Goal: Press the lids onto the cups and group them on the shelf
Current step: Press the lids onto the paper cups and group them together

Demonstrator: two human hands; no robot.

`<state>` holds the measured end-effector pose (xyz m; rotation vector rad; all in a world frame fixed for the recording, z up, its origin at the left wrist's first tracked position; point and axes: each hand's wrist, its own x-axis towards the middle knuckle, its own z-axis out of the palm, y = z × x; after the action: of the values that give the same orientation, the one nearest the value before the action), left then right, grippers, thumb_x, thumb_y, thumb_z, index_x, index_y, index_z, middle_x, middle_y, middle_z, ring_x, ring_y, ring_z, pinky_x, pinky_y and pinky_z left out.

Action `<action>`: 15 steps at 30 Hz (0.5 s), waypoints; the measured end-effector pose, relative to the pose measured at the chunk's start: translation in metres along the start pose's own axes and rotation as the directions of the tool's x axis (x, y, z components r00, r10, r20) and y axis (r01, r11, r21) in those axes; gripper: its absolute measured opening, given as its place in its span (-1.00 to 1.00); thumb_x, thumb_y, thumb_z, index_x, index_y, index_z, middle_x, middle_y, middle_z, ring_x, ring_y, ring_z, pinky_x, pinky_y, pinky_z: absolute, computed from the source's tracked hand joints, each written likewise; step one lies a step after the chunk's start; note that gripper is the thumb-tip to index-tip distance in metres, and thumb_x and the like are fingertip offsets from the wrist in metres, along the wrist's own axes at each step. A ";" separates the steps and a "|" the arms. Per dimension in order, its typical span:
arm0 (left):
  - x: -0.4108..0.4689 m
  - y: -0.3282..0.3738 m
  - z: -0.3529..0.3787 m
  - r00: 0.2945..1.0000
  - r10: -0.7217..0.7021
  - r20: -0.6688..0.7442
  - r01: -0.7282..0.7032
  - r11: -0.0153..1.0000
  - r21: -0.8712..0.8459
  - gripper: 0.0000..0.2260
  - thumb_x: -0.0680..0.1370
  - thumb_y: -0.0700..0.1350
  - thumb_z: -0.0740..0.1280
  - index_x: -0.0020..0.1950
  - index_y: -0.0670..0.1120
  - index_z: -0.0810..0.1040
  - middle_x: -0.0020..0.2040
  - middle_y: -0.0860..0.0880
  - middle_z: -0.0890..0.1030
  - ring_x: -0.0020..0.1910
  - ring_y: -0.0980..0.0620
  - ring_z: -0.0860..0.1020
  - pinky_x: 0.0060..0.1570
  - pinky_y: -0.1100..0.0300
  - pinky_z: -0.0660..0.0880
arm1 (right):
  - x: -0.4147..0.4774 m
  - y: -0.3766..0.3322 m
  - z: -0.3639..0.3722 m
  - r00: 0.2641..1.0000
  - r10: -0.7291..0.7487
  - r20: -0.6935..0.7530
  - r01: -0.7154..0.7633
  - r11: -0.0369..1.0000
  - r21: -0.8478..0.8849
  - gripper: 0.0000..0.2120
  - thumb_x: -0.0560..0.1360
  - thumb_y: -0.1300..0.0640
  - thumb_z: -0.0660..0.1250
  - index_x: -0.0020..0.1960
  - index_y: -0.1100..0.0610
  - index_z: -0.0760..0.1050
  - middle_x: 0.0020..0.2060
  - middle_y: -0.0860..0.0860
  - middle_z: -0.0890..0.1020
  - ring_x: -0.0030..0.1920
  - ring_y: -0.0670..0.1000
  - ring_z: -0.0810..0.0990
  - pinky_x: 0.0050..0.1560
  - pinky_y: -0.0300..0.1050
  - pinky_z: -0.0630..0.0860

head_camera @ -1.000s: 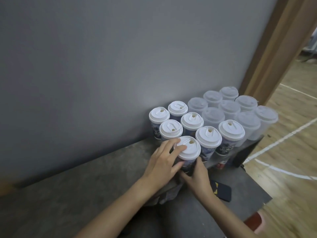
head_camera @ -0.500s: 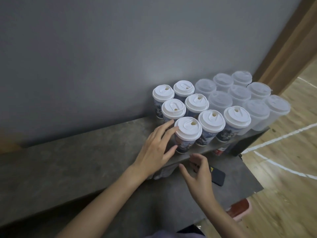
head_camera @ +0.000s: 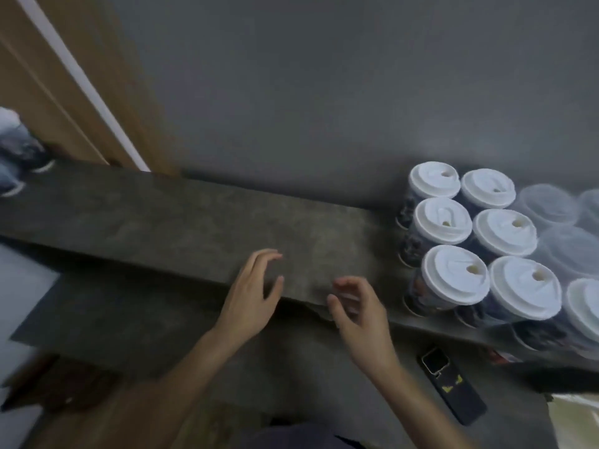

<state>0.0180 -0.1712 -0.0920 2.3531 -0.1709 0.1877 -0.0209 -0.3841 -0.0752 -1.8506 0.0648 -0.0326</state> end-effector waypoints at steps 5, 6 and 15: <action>-0.041 -0.047 -0.038 0.967 -0.205 -0.150 0.204 0.979 -0.023 -0.69 0.61 -0.17 0.37 0.35 -0.05 0.47 0.27 0.13 0.45 0.28 0.14 0.48 0.32 0.20 0.42 | 0.025 -0.022 0.045 0.966 -0.087 0.244 0.091 0.996 -0.007 -0.79 0.57 0.28 0.43 0.04 -0.02 0.53 0.04 -0.03 0.63 0.02 -0.25 0.63 0.02 -0.43 0.49; -0.048 -0.054 -0.045 0.958 -0.228 -0.176 0.226 0.974 -0.027 -0.69 0.61 -0.18 0.38 0.35 -0.05 0.47 0.26 0.12 0.46 0.26 0.15 0.49 0.29 0.21 0.43 | 0.029 -0.026 0.056 0.954 -0.102 0.282 0.111 0.994 -0.013 -0.79 0.58 0.25 0.43 0.04 -0.04 0.53 0.04 -0.05 0.63 0.03 -0.24 0.62 0.03 -0.42 0.49; -0.048 -0.123 -0.137 0.892 -0.312 -0.326 0.320 0.947 -0.032 -0.69 0.59 -0.19 0.40 0.33 -0.05 0.49 0.23 0.07 0.50 0.23 0.16 0.49 0.24 0.24 0.47 | 0.063 -0.084 0.161 0.886 -0.234 0.400 0.283 0.957 -0.065 -0.79 0.57 0.15 0.44 0.07 -0.12 0.49 0.05 -0.12 0.61 0.10 -0.24 0.57 0.10 -0.48 0.41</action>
<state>-0.0190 0.0149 -0.0888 2.2933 0.3776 0.4167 0.0537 -0.2106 -0.0399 -1.9445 -0.4705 0.1576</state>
